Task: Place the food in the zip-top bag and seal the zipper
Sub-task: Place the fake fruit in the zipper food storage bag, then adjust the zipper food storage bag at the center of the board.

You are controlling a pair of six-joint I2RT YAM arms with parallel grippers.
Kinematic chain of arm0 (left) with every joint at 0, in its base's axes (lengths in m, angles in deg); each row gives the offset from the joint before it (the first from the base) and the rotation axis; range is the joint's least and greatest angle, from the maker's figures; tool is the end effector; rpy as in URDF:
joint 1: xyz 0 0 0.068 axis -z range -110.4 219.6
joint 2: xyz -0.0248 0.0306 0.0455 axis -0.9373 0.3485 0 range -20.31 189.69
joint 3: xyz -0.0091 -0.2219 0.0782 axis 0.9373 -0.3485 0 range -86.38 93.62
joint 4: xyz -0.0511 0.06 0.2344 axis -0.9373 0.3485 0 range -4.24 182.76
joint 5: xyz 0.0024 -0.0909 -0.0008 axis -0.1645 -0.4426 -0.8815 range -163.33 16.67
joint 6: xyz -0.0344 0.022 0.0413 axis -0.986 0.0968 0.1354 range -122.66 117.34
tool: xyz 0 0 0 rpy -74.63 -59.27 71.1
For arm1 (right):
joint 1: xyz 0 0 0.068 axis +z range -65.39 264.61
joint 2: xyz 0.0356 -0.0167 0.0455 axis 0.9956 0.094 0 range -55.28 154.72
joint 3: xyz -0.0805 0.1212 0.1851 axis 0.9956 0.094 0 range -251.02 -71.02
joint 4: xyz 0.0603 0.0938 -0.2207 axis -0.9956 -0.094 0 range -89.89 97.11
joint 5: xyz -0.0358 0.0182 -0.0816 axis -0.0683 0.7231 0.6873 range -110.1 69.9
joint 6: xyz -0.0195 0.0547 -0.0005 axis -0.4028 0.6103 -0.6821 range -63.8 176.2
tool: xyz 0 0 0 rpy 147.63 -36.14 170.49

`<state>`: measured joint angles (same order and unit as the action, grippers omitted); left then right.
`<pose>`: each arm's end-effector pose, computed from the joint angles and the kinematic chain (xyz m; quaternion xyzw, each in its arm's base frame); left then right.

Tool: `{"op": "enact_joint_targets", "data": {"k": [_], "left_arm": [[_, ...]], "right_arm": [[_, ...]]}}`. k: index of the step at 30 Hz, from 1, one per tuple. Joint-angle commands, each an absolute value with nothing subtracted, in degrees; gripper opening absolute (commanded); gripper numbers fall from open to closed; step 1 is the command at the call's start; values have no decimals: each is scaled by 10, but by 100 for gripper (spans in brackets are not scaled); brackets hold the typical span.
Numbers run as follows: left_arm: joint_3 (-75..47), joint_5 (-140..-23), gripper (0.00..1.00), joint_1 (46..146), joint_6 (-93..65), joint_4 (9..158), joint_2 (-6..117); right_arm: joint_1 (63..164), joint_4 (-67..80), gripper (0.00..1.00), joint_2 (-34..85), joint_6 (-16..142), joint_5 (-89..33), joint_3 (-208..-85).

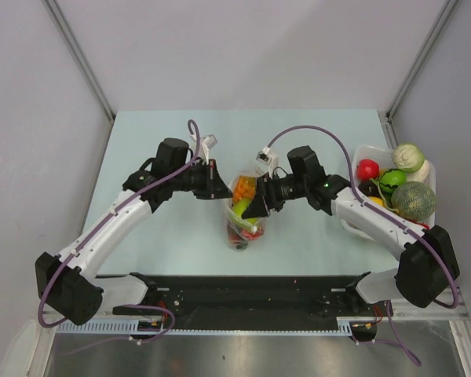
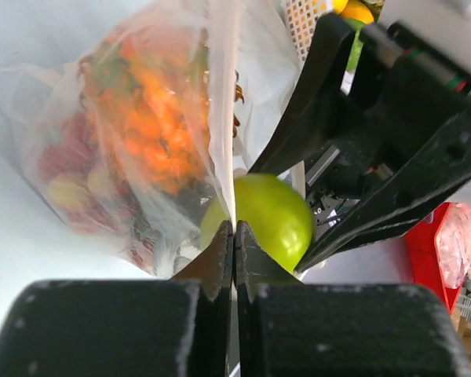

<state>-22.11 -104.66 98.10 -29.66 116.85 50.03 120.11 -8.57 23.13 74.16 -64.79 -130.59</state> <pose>0.2240 -0.1462 0.2947 0.1314 0.8607 -0.4135 0.2665 0.2247 0.1963 0.2579 -0.2998 0.7821 0.4941 0.2331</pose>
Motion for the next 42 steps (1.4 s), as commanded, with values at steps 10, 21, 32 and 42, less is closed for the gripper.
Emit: {"op": "enact_joint_targets", "data": {"k": [10, 21, 32, 42], "left_arm": [[-214, -1051, 0, 981, -244, 1164, 472], [-223, -1058, 0, 981, -207, 1162, 468], [-235, -1070, 0, 983, -217, 1129, 461], [-238, -1071, 0, 996, -197, 1145, 434]], "right_arm": [[1227, -283, 80, 244, 521, -647, -1425], [1134, -355, 81, 151, 531, -563, -1474], [1147, -370, 68, 218, 549, -578, -1414], [1140, -322, 0, 215, 593, -702, -1448]]}}
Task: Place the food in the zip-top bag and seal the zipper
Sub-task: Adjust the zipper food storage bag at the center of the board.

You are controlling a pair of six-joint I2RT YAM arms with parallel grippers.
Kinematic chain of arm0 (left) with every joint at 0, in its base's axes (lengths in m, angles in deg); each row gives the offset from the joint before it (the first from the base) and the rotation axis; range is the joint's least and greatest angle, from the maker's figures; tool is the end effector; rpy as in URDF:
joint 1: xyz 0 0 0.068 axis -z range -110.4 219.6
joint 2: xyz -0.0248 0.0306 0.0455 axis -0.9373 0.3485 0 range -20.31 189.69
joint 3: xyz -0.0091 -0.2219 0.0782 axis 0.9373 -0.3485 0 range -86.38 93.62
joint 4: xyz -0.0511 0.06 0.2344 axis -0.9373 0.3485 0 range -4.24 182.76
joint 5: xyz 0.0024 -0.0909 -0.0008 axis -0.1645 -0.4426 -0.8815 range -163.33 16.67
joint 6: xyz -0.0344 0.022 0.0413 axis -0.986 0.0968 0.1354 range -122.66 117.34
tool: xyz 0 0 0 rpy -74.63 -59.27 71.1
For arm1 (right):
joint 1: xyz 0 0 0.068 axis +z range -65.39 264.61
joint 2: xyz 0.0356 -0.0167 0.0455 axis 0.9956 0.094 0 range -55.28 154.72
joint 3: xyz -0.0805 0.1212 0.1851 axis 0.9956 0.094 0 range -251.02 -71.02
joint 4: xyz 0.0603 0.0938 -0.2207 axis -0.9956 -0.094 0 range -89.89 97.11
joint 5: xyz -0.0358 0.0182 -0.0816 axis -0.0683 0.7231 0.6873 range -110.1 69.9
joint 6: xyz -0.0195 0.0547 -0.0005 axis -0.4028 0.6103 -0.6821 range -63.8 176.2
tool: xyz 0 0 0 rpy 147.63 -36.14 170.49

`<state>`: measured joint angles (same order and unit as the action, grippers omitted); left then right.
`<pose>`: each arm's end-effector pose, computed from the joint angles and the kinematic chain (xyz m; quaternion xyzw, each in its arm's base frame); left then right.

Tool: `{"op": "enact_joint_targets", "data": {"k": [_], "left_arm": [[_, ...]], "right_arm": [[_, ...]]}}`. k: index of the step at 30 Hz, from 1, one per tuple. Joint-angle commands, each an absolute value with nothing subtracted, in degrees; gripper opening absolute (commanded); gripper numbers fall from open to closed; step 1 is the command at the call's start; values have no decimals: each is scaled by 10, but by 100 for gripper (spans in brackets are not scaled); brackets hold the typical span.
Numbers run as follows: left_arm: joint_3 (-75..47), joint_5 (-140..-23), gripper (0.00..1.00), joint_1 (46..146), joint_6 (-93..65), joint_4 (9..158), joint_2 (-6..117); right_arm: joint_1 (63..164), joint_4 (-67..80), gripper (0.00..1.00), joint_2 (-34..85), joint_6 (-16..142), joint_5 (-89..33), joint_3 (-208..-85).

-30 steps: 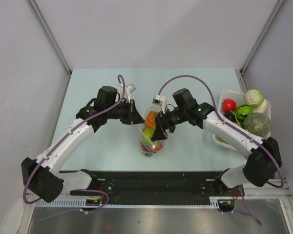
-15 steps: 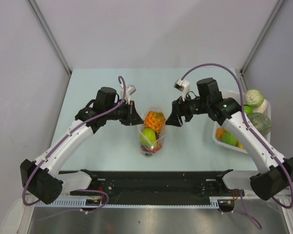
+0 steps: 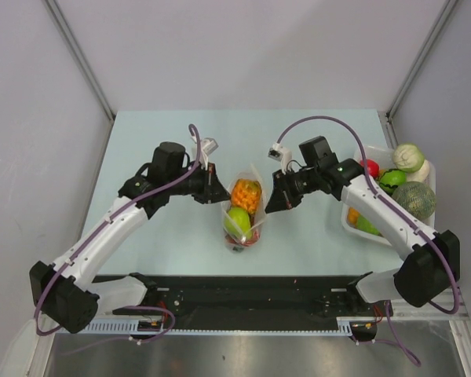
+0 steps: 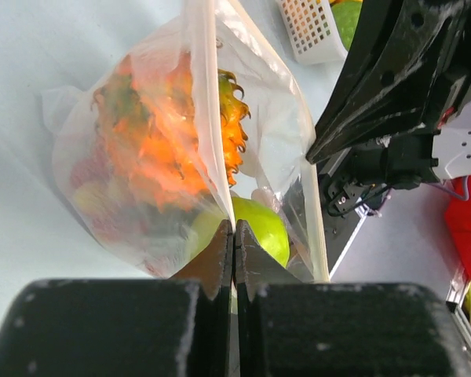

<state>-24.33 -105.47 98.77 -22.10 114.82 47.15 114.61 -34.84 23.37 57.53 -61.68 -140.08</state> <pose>0.2148 -0.1452 0.2977 0.2006 0.8363 -0.4075 0.3071 0.2266 0.1628 0.2728 -0.3319 0.8263 0.4058 0.2059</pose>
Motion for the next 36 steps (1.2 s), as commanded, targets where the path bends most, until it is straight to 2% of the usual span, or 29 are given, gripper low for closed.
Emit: {"op": "enact_joint_targets", "data": {"k": [1, 6, 15, 22, 23, 24, 25, 27, 29, 36], "left_arm": [[-234, -1072, 0, 1003, -193, 1153, 427], [-215, -1069, 0, 1040, -196, 1193, 387], [-268, -1066, 0, 1044, -285, 1155, 372], [-269, -1039, 0, 1056, -250, 1158, 389], [-270, -1037, 0, 1057, -251, 1161, 393], [-272, -1038, 0, 1058, -253, 1161, 394], [-278, -1042, 0, 1057, -258, 1157, 394], [-285, -1044, 0, 1059, -264, 1150, 392], [-292, -1046, 0, 1060, -273, 1135, 391], [-308, -1050, 0, 1060, -288, 1099, 380]], "right_arm": [[1138, -326, 0, 210, 590, -713, -1461], [1149, -349, 0, 190, 547, -732, -1492], [1173, -346, 0, 235, 492, -701, -1501], [1176, -367, 0, 259, 478, -701, -1511], [1177, -373, 10, 262, 479, -698, -1515], [1177, -380, 51, 264, 480, -693, -1520], [1182, -395, 67, 266, 486, -684, -1521], [1183, -410, 88, 264, 501, -661, -1521], [1188, -419, 100, 257, 506, -632, -1519], [1199, -415, 99, 279, 522, -536, -1504]]}}
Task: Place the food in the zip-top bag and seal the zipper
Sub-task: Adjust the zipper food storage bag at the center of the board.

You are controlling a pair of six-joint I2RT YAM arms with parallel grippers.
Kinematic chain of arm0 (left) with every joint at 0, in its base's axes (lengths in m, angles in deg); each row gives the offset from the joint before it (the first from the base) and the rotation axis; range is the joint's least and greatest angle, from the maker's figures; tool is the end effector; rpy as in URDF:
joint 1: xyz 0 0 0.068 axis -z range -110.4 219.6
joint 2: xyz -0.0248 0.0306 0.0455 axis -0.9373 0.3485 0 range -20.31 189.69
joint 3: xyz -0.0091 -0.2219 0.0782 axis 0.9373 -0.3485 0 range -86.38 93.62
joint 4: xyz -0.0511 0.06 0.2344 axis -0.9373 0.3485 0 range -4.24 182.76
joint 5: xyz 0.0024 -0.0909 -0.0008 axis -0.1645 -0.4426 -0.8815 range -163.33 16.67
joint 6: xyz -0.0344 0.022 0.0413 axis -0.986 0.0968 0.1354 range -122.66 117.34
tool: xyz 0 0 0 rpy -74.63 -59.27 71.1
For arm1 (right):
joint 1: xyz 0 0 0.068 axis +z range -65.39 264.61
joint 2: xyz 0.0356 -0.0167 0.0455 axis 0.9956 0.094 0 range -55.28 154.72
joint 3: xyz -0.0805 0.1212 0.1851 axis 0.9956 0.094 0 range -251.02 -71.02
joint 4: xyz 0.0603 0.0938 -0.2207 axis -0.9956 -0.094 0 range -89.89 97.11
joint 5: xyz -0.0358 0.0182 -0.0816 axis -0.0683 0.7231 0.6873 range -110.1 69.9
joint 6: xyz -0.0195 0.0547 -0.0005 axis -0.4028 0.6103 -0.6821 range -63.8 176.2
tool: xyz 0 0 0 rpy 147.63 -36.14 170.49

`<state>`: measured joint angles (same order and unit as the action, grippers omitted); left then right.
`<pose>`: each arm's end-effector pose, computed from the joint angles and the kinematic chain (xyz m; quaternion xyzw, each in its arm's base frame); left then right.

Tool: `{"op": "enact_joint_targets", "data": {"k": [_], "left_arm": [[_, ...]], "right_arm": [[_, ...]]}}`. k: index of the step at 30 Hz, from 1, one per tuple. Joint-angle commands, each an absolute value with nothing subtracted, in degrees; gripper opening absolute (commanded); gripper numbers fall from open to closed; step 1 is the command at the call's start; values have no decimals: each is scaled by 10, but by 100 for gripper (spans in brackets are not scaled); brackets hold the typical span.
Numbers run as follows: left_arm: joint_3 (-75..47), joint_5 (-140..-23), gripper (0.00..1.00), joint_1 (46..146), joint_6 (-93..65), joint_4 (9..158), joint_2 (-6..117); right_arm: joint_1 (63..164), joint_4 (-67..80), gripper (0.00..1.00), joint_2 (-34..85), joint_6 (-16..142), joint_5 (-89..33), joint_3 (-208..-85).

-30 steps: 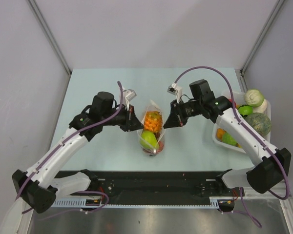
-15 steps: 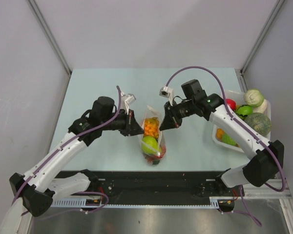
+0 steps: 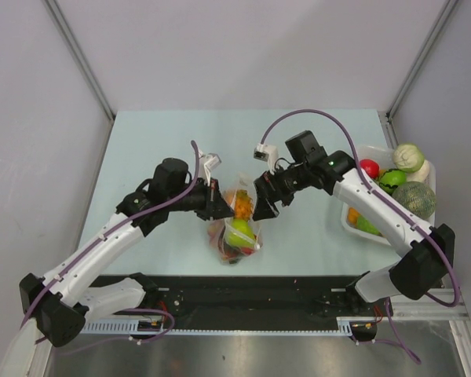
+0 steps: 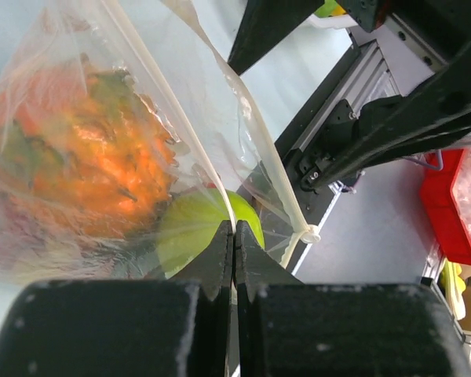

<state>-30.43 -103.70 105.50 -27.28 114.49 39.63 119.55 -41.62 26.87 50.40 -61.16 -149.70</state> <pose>0.1766 -0.1538 0.2928 0.2082 0.8306 -0.4316 0.2836 0.2194 0.1867 0.2992 -0.4149 0.7911 0.3974 0.2100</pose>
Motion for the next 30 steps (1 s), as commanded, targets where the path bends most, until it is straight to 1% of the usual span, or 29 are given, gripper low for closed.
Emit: {"op": "enact_joint_targets", "data": {"k": [1, 2, 3, 4, 5, 6, 8, 9, 12, 13, 14, 15, 16, 18, 19, 20, 22, 24, 25, 26, 27, 28, 30], "left_arm": [[-314, -1047, 0, 1060, -288, 1098, 376], [-317, -1045, 0, 1061, -291, 1098, 373], [-321, -1047, 0, 1060, -295, 1091, 368], [-329, -1048, 0, 1061, -296, 1086, 365], [-333, -1049, 0, 1063, -296, 1083, 361], [-336, -1057, 0, 1063, -290, 1075, 358], [-336, -1060, 0, 1071, -275, 1075, 343], [-335, -1062, 0, 1074, -259, 1081, 336], [-326, -1070, 0, 1082, -228, 1117, 316], [-326, -1062, 0, 1083, -219, 1126, 315], [-327, -1059, 2, 1084, -197, 1134, 312], [-328, -1055, 6, 1084, -188, 1142, 313], [-328, -1059, 17, 1084, -180, 1142, 310], [-323, -1067, 23, 1084, -147, 1141, 307], [-319, -1070, 30, 1084, -129, 1142, 305], [-311, -1072, 34, 1084, -72, 1158, 301], [-275, -1072, 42, 1084, -8, 1187, 301], [-236, -1094, 44, 1084, 92, 1242, 307], [-223, -1110, 50, 1084, 128, 1266, 312], [-213, -1123, 52, 1084, 183, 1294, 315], [-201, -1125, 56, 1084, 200, 1301, 322], [-196, -1132, 62, 1085, 223, 1310, 324], [-179, -1154, 68, 1092, 295, 1339, 340]], "right_arm": [[1200, -414, 99, 282, 524, -530, -1499], [1200, -417, 98, 285, 527, -549, -1496], [1203, -416, 95, 290, 540, -564, -1492], [1205, -409, 90, 290, 545, -599, -1479], [1211, -401, 82, 291, 549, -616, -1475], [1213, -385, 54, 295, 545, -631, -1475], [1204, -372, 10, 298, 542, -648, -1488], [1198, -374, 0, 299, 537, -654, -1501], [1188, -423, 0, 308, 486, -705, -1556], [1197, -450, 0, 321, 427, -700, -1571], [1204, -492, 0, 328, 399, -695, -1595], [1218, -511, 0, 338, 376, -701, -1603], [1223, -525, 0, 352, 343, -701, -1612], [1227, -536, 0, 363, 325, -699, -1625], [1226, -534, 0, 372, 320, -698, -1629], [1226, -531, 0, 375, 319, -697, -1639], [1226, -534, 0, 382, 315, -700, -1649], [1226, -534, 0, 390, 319, -705, -1659], [1227, -534, 0, 392, 319, -707, -1663], [1228, -530, 0, 392, 322, -709, -1665], [1228, -528, 0, 392, 324, -710, -1670], [1228, -527, 0, 392, 326, -711, -1672], [1229, -523, 0, 393, 335, -719, -1677]]}}
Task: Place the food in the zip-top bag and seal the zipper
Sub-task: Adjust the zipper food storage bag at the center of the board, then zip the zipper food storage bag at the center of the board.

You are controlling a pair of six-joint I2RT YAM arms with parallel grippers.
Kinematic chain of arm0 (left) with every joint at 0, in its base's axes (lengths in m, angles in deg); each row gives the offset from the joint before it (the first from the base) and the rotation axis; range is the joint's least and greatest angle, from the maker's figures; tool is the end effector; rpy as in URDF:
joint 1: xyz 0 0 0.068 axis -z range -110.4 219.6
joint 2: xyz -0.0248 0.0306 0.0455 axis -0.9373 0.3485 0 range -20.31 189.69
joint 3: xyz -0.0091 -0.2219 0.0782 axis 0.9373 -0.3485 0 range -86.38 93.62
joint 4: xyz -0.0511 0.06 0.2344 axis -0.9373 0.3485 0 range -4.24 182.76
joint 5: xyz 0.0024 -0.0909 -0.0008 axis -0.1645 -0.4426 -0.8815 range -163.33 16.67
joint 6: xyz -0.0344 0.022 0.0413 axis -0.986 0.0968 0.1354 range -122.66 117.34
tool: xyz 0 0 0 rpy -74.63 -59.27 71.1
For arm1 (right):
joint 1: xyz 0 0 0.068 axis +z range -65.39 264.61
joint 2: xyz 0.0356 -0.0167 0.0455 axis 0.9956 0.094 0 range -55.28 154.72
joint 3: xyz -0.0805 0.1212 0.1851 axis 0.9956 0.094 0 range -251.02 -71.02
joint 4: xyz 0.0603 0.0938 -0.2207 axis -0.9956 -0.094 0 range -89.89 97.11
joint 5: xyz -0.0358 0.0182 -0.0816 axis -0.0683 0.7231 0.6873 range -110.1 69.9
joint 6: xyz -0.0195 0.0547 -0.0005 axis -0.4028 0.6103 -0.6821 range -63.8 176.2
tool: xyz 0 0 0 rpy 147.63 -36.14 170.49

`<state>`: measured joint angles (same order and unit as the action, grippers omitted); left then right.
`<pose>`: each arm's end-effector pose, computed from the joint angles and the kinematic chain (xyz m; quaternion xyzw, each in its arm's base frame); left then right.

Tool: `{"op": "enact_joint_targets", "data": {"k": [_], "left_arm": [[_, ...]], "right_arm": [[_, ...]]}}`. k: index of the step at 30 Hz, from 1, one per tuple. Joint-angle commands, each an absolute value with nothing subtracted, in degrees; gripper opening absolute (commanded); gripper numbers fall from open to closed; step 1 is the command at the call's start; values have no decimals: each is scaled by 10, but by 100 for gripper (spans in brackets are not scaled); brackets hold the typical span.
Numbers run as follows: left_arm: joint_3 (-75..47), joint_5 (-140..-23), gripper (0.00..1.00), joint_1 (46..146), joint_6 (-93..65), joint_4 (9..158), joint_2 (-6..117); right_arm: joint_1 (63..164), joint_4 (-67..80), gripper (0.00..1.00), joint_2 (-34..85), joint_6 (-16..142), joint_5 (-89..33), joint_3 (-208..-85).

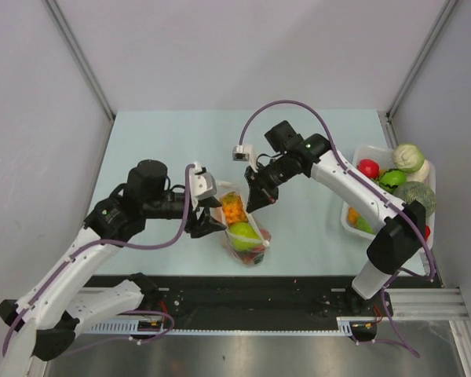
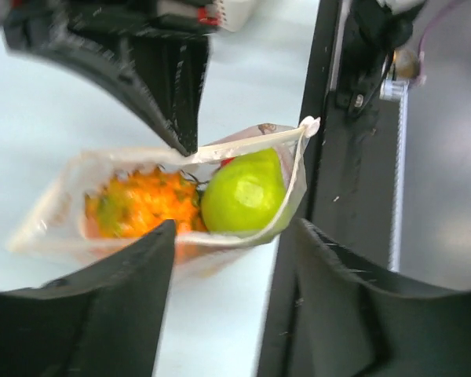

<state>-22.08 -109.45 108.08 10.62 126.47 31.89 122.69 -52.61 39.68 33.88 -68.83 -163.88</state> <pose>0.1325 -0.1366 0.3467 0.4992 0.6665 -0.3660 0.4154 0.2319 0.2215 0.2999 -0.5313 0.7131 0.4268 0.1647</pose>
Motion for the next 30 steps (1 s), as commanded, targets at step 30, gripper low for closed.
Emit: {"op": "enact_joint_targets", "data": {"k": [30], "left_arm": [[-290, -988, 53, 1253, 430, 1271, 401]], "right_arm": [[1244, -500, 0, 423, 335, -745, -1702]]}}
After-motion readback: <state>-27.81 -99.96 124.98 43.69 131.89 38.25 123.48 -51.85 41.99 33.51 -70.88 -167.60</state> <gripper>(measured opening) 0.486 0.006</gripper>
